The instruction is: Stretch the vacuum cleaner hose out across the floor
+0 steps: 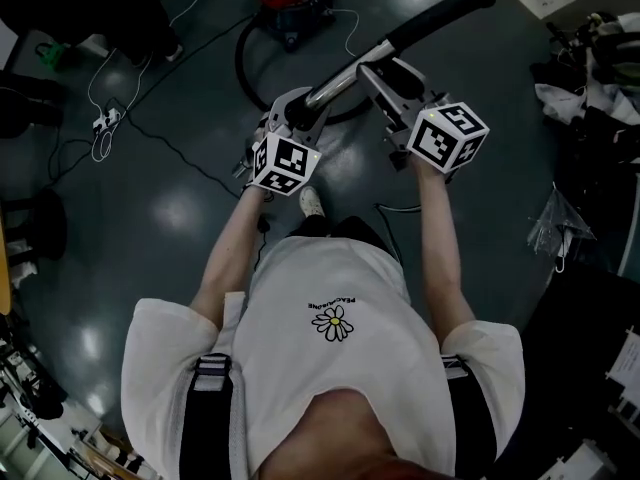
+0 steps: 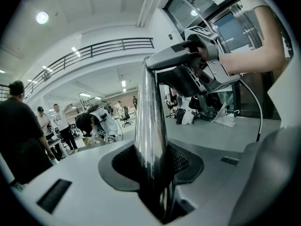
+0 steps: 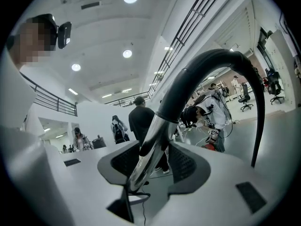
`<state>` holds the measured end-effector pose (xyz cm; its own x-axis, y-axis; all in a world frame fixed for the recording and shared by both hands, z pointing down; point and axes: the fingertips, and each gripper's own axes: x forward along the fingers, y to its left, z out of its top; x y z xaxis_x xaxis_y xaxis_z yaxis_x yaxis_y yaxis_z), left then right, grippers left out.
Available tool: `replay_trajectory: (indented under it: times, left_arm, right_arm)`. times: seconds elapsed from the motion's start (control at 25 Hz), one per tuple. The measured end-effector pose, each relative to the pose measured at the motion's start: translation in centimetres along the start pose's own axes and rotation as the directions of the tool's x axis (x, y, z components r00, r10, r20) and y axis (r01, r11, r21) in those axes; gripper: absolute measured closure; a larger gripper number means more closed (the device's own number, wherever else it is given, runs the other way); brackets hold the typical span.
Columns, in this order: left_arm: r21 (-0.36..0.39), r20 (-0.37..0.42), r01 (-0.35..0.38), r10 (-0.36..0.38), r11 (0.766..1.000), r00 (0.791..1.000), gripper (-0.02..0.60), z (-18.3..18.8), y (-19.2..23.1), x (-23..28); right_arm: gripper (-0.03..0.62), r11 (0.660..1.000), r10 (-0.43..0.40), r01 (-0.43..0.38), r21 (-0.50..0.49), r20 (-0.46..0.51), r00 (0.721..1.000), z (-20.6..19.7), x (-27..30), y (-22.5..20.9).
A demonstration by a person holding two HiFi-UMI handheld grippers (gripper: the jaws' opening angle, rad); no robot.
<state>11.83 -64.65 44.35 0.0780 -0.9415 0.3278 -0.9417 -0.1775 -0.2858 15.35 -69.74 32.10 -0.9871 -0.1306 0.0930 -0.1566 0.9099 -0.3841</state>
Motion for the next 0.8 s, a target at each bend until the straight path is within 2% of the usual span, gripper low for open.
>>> replay_trajectory:
  times: [0.24, 0.48, 0.64, 0.8]
  left_arm:
    - [0.064, 0.048, 0.067, -0.07, 0.996, 0.996, 0.437, 2.7, -4.2, -2.6]
    - [0.114, 0.104, 0.162, -0.174, 0.98, 0.979, 0.437, 4.7, -10.3, -6.9]
    - [0.189, 0.122, 0.203, -0.228, 0.961, 0.966, 0.437, 4.4, -12.2, -11.0]
    - [0.254, 0.14, 0.271, -0.313, 0.928, 0.939, 0.437, 2.4, -14.9, -16.4]
  right_arm:
    - [0.416, 0.996, -0.075, 0.077, -0.033, 0.058, 0.995, 0.4, -6.0, 2.9]
    - [0.416, 0.981, -0.178, 0.185, -0.054, 0.111, 0.978, -0.5, -13.4, 7.5]
    - [0.416, 0.967, -0.241, 0.249, -0.046, 0.136, 0.961, -2.3, -16.1, 11.7]
    - [0.416, 0.944, -0.322, 0.33, -0.027, 0.156, 0.934, -6.0, -18.9, 17.3]
